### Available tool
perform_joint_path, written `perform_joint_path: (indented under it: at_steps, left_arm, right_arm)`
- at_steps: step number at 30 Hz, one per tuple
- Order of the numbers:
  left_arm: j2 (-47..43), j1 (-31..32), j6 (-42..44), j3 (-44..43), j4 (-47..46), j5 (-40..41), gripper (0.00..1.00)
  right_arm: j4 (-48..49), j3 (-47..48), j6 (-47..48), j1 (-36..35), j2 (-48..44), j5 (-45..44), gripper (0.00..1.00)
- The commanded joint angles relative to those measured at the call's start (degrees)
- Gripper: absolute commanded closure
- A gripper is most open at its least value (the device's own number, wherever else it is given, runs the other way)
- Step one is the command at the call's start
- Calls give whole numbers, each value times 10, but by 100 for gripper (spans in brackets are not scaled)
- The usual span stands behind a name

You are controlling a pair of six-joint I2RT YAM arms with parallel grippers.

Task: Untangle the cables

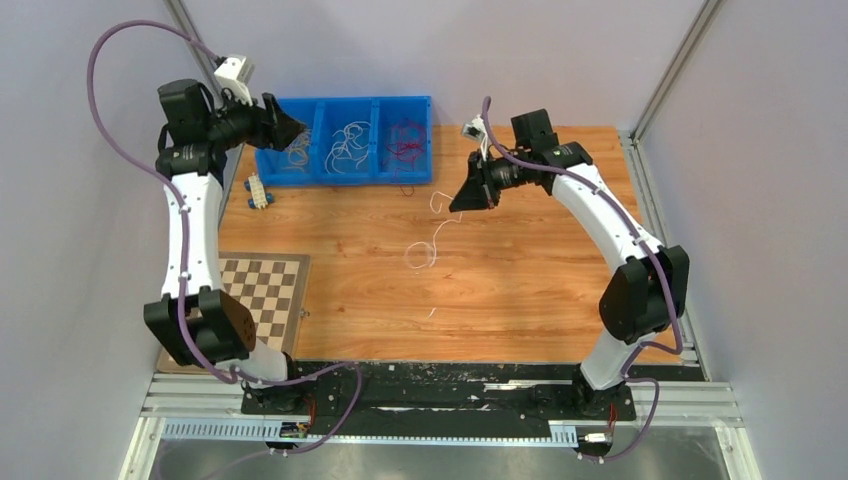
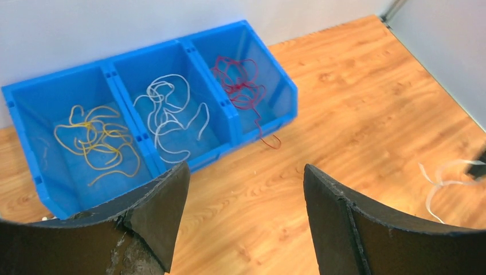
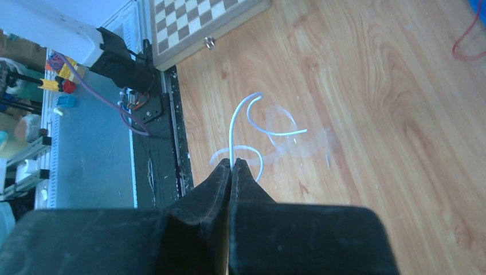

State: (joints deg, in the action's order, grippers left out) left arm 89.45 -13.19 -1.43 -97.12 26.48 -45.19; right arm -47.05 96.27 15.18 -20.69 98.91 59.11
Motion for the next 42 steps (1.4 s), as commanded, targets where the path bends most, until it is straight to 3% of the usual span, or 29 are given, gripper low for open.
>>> perform_joint_path:
  at_steps: [1,2,4,5,7,8,14,19,29,37,42]
  left_arm:
    - [-61,2,61,52,59,-47,19]
    - [-77,5,68,76,61,-51,19]
    - [-93,18,80,108,81,-66,19]
    - [-96,25,88,119,92,-74,19]
    - [-105,62,131,148,132,-68,18]
    - [-111,92,162,170,159,-61,17]
    - [-104,226,195,275,188,29,15]
    - [-53,296,136,318,159,139,16]
    - [45,378,-19,349,46,128,8]
    - [92,462,-122,324,-43,229,8]
    - [151,530,-158,257,-27,324,5]
  right_arm:
    - [34,-94,-9,17,4,-17,98]
    - [41,-117,-10,16,6,-31,88]
    - [40,-144,-6,16,16,-51,47]
    - [39,-152,-8,17,16,-62,34]
    - [39,-164,-11,22,5,-76,16]
    - [39,-169,-11,28,-5,-80,12]
    - [38,-204,-10,92,-54,-101,7]
    - [40,-252,-21,139,-85,-102,8]
    - [45,-264,-24,141,-116,-148,8]
    - [46,-302,-18,141,-153,-160,8]
    - [46,-299,-20,141,-157,-157,8]
